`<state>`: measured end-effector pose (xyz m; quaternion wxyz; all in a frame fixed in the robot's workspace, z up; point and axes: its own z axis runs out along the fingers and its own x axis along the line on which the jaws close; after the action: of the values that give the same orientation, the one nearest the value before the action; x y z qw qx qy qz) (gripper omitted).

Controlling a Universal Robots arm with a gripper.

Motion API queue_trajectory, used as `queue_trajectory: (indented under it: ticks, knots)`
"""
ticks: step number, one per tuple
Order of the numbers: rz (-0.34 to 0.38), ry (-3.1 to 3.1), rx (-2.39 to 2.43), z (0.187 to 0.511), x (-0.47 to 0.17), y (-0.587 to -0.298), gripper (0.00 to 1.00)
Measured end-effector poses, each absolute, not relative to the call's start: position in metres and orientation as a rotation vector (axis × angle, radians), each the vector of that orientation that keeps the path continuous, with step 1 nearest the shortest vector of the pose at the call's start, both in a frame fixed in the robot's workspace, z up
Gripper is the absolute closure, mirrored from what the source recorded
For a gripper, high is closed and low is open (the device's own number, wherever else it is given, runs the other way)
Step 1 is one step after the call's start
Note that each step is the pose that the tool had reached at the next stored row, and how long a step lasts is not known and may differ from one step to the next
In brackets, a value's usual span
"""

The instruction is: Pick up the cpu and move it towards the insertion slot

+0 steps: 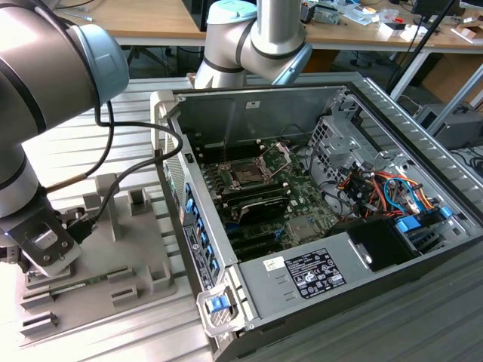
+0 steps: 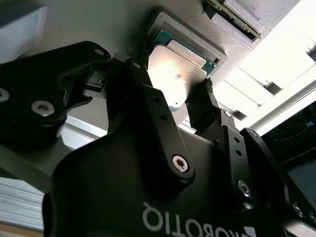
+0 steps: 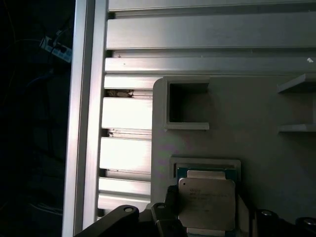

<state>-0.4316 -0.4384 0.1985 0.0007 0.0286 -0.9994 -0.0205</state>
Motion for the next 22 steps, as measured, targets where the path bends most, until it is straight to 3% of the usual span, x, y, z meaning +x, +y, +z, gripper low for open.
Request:
queue_trajectory:
  ticks: [22]
  knots:
    - [-0.064,-3.138,0.090,0.2045,-0.4316,-0.4385,0.45]
